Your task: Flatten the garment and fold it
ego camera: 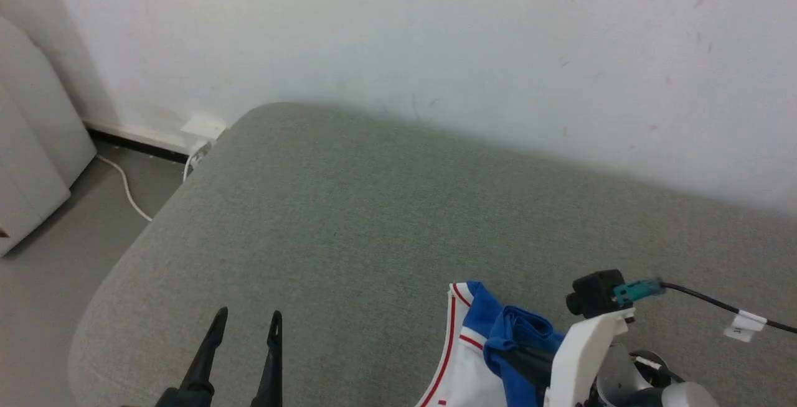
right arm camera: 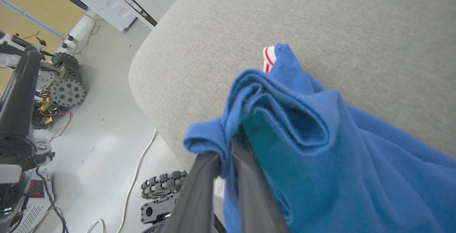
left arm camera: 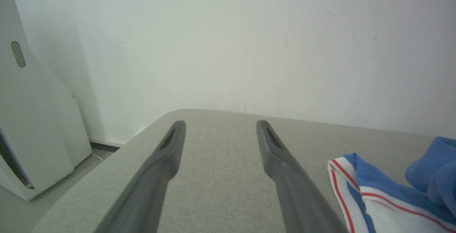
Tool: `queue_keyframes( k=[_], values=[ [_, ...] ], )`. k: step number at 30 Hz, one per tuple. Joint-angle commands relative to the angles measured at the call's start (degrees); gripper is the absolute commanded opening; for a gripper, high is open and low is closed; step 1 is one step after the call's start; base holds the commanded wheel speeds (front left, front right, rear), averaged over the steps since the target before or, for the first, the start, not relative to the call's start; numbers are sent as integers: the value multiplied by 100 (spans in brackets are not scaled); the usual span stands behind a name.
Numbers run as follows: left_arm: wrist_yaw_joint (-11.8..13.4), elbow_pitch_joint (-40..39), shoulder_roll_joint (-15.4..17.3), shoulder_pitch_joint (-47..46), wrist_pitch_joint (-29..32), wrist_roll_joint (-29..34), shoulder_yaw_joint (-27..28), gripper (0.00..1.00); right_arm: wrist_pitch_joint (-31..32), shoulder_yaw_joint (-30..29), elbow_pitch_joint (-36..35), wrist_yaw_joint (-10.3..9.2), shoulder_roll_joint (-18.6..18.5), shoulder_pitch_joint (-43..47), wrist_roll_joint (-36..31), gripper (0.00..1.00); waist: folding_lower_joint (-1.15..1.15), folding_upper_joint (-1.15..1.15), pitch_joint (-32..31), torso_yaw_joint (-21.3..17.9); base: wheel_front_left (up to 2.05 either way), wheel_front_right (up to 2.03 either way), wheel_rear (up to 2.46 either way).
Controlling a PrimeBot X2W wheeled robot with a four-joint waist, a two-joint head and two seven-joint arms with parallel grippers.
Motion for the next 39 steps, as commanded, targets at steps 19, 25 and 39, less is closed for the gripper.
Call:
queue_keyframes(
  k=[19, 25, 39],
  values=[
    [-50, 162, -24, -232, -27, -64, 7, 100, -1288, 938, 1719, -3, 183, -1103, 13, 100, 0, 0, 276, 482, 0, 0, 0],
    [-22, 109, -24, -233, -27, -88, 14, 100, -2004, 1143, 1654, -3, -338, -1545, -420, 100, 0, 0, 140, 128, 0, 0, 0],
    [35, 43, -24, -129, -27, -387, 57, 100, -4263, 575, 1897, -3, -1632, -2062, -2236, 100, 0, 0, -78, -981, 0, 0, 0]
  ],
)
